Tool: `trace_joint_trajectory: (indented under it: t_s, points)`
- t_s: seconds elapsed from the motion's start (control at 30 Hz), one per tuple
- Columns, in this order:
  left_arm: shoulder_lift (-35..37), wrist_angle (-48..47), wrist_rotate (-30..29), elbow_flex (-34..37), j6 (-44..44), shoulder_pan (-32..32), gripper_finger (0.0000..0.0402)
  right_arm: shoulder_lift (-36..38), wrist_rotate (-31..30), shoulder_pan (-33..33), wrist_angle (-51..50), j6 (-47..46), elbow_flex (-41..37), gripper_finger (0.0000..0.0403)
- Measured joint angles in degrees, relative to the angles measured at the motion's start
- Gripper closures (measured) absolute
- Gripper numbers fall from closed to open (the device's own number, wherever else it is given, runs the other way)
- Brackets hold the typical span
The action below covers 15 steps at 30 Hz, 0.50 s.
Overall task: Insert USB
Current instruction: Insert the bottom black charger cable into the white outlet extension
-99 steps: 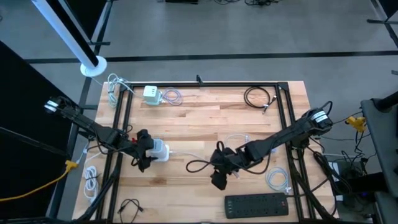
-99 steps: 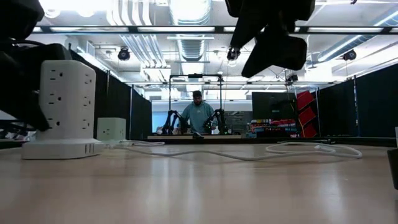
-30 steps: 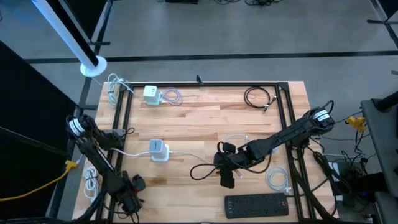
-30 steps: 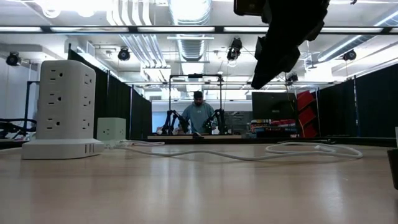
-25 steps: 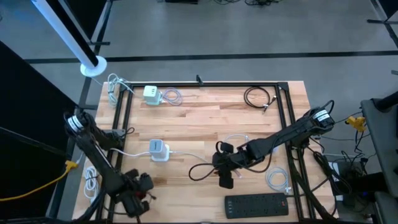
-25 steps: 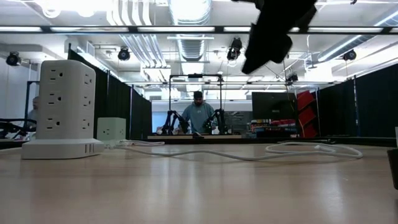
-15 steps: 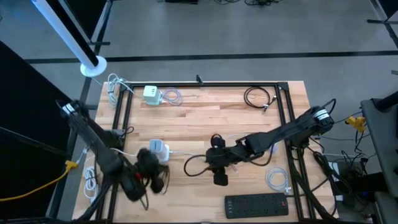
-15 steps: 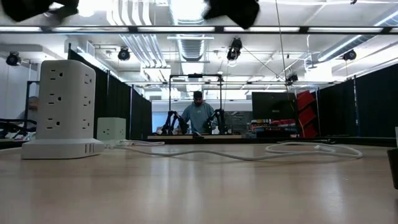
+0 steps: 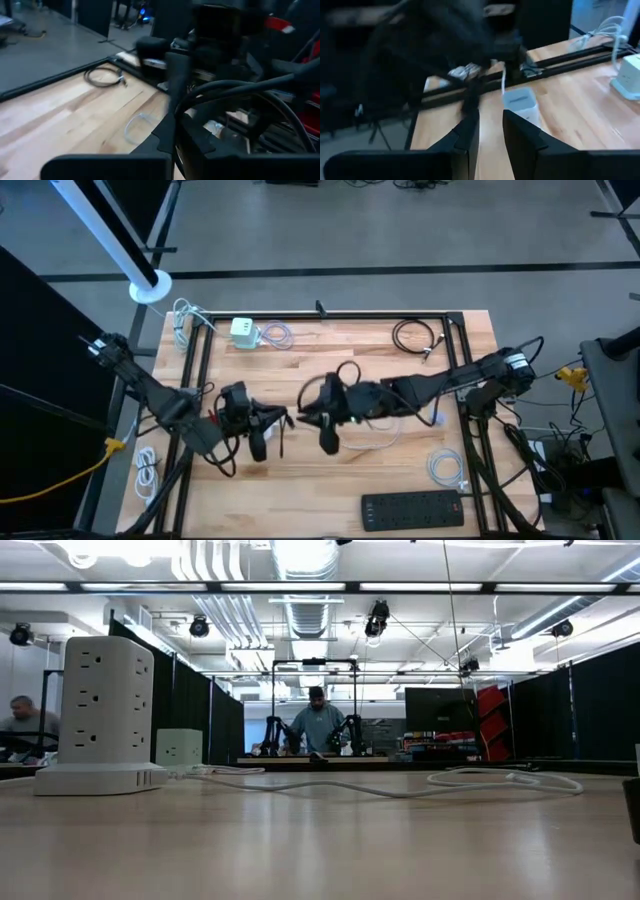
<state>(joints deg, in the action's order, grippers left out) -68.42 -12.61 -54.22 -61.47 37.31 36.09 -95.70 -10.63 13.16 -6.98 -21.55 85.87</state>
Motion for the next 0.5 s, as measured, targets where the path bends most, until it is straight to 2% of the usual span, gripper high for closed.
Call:
trace_joint_trajectory:
  t_s: [0.3,0.5]
  points:
    - [0.0,8.6,2.8,0.0,-7.0,-0.8,0.0401,0.0,7.5,-0.5,0.1,-1.4,2.8,0.0318]
    - [0.1,18.2,3.7,0.0,-9.9,-1.2,0.0401,0.0,8.1,-0.5,0.1,-2.4,4.1,0.0304]
